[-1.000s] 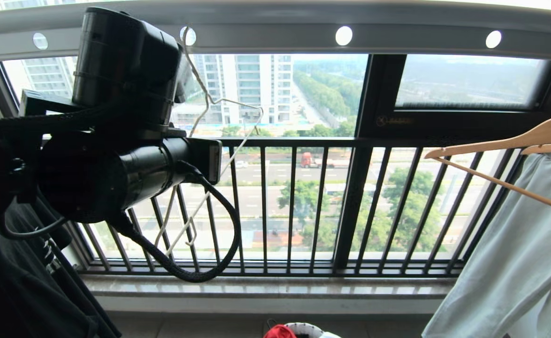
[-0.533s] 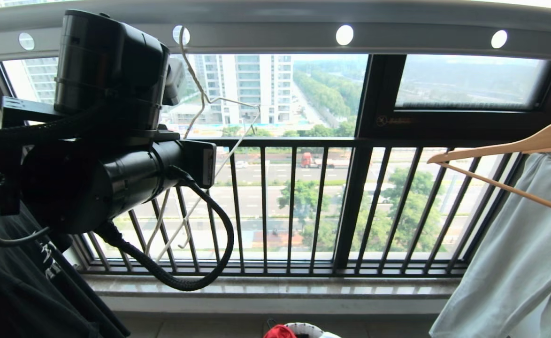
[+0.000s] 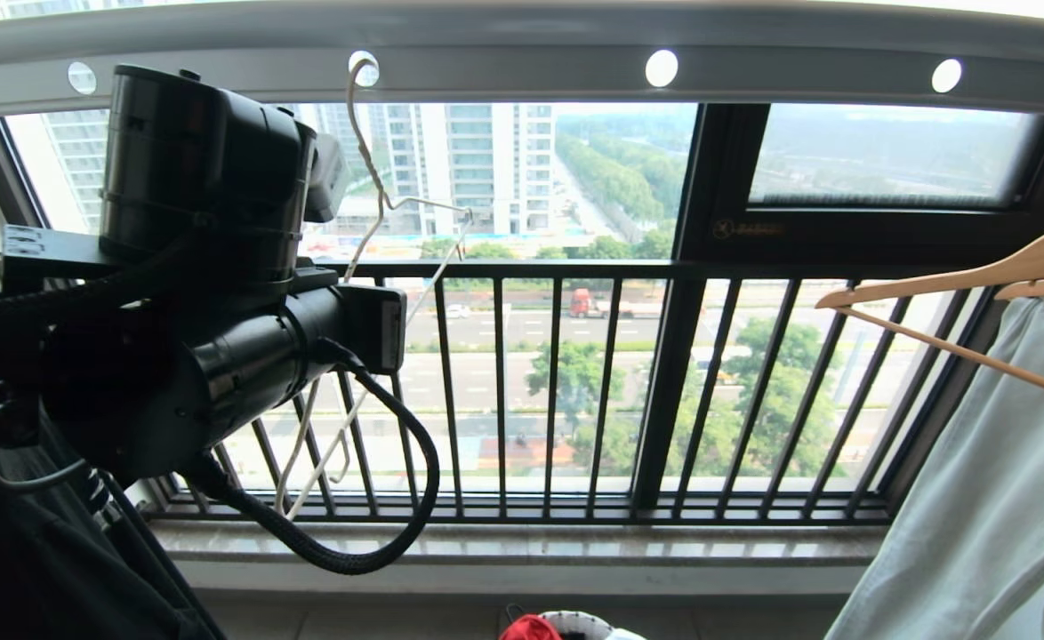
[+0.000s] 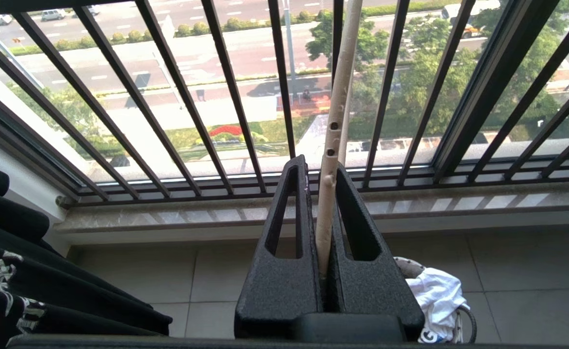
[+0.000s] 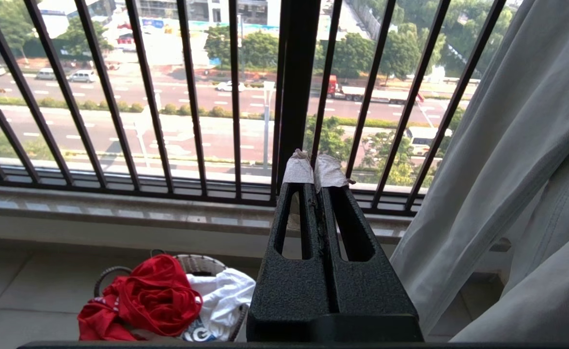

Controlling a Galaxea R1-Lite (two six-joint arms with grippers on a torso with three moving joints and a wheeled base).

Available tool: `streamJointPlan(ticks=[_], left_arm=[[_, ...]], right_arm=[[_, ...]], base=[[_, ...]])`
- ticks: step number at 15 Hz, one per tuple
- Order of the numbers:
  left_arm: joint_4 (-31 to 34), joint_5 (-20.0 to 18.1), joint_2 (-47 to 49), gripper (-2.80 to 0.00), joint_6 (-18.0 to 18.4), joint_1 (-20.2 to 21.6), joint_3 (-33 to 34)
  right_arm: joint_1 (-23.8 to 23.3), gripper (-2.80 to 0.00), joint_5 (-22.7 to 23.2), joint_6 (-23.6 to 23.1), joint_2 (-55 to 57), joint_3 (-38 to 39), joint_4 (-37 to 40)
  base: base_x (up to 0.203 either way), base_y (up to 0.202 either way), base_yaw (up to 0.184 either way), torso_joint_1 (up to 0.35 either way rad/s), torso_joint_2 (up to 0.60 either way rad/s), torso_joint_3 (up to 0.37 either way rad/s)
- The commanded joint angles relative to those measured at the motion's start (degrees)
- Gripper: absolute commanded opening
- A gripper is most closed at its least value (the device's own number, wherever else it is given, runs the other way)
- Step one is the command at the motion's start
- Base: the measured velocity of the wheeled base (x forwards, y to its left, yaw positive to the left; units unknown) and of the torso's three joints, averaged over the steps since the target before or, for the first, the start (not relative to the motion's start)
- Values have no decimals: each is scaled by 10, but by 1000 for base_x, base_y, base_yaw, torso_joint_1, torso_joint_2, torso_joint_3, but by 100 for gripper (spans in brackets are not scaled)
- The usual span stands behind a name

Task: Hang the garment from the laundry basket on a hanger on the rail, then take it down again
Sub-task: Pick up the clothes rack on the clothesline

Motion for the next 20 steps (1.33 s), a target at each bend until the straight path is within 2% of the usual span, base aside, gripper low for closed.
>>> streamJointPlan(ticks=[1, 3, 8, 12, 20], left_arm=[[-55, 2, 0, -280, 7, 0, 35], [-85, 1, -2, -280, 10, 0, 51], [-90, 0, -8, -280, 7, 0, 53], [-145, 0, -18, -280, 16, 0, 80], [-150, -1, -66, -280, 24, 0, 87]], right_arm=[[0, -280, 0, 0, 1, 0, 0], [0, -280, 0, 0, 1, 0, 0], [0, -280, 0, 0, 1, 0, -1], [0, -280, 0, 0, 1, 0, 0], [0, -280, 0, 0, 1, 0, 0]], base=[[0, 0, 0, 0, 0, 0], [0, 0, 0, 0, 0, 0], [0, 0, 0, 0, 0, 0], [0, 0, 0, 0, 0, 0], [0, 0, 0, 0, 0, 0]])
